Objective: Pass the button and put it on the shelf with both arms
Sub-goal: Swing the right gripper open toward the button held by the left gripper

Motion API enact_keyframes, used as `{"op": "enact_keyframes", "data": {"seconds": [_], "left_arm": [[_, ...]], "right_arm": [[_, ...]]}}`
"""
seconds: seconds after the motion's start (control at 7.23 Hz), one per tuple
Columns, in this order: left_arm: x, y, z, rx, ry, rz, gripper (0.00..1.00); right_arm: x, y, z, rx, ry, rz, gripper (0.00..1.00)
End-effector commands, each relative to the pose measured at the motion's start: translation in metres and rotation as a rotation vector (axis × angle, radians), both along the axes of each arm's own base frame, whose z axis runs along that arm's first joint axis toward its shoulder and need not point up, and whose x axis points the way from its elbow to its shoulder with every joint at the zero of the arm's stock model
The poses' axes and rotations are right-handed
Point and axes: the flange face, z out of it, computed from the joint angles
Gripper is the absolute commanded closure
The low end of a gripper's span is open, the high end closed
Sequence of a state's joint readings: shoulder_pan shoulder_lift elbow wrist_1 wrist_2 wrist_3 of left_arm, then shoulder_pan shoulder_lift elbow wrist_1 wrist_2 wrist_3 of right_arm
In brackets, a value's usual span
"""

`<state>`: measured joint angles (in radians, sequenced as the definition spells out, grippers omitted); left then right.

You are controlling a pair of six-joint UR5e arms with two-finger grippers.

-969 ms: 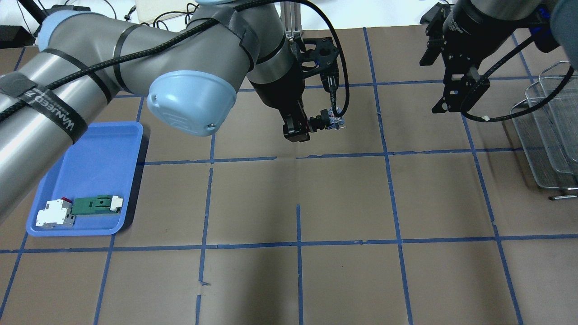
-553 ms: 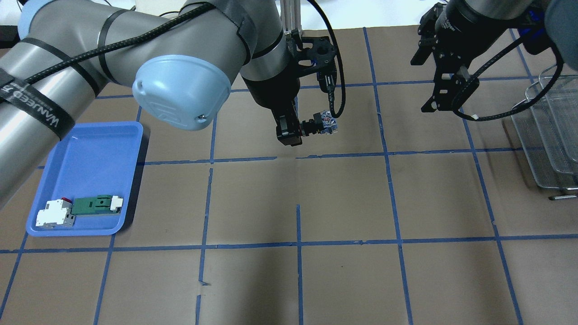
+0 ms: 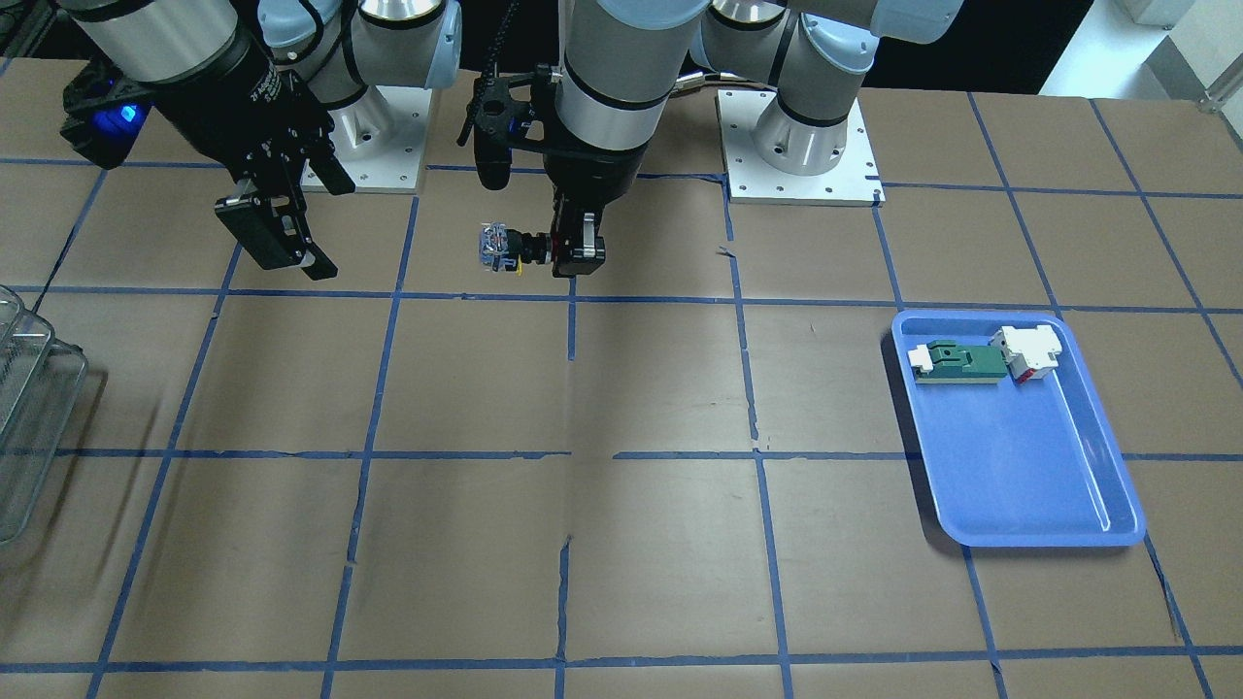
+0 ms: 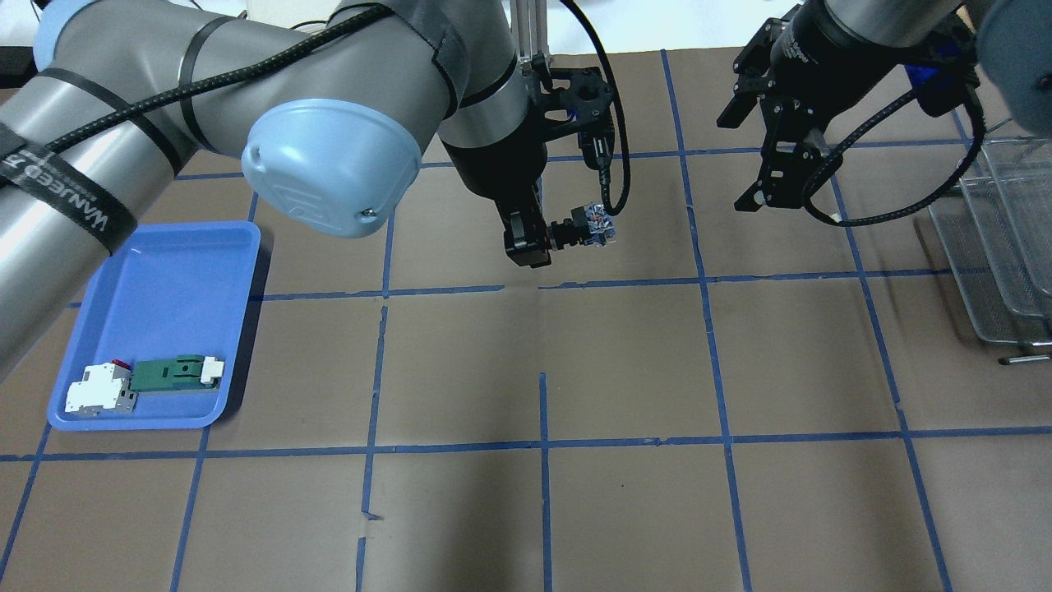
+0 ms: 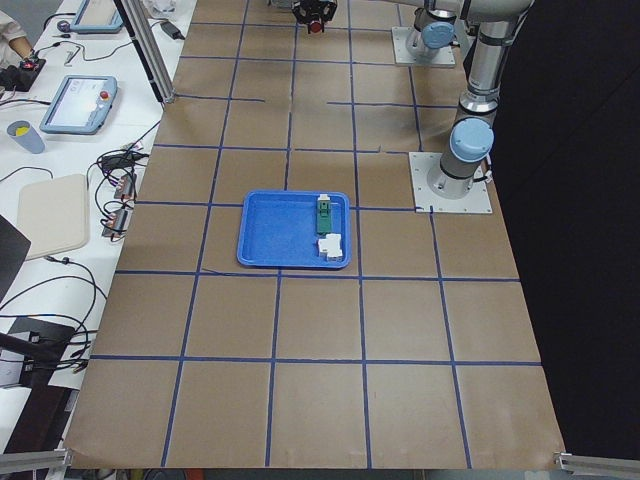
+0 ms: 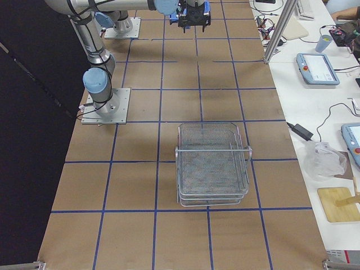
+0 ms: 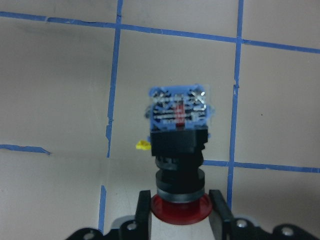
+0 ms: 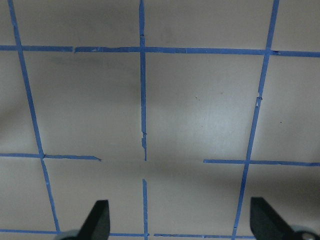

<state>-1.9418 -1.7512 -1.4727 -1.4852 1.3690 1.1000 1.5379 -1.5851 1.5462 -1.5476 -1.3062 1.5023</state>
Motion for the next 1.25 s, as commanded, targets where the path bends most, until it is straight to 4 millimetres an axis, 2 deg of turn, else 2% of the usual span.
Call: {"op": "enact_keyframes", "data": {"seconds": [0.0, 0.14, 0.28, 0.42, 0.69, 1.11], "left_arm": [[-0.001, -0.001, 0.0, 0.001, 0.0, 0.001, 1.0], [-0.001, -0.001, -0.002, 0.005, -0.001, 0.001, 1.0], [0.0, -0.001, -0.002, 0.005, -0.005, 0.001, 1.0], [-0.001, -0.002, -0.001, 0.004, -0.006, 0.003, 1.0], [-0.002, -0.005, -0.004, 0.009, -0.006, 0.003, 1.0], [-0.004, -0.008, -0.011, 0.019, -0.008, 0.001, 1.0]], "right_arm": [[-0.016, -0.007, -0.013, -0.007, -0.093, 0.058, 0.0], [-0.032, -0.008, -0.028, 0.014, -0.209, 0.004, 0.0], [-0.03, -0.007, -0.043, 0.004, -0.354, 0.013, 0.0], [-0.032, -0.006, -0.049, 0.003, -0.395, 0.011, 0.0], [-0.02, -0.005, -0.06, 0.008, -0.578, -0.012, 0.0], [-0.014, 0.005, -0.091, 0.036, -0.705, -0.024, 0.0]]}}
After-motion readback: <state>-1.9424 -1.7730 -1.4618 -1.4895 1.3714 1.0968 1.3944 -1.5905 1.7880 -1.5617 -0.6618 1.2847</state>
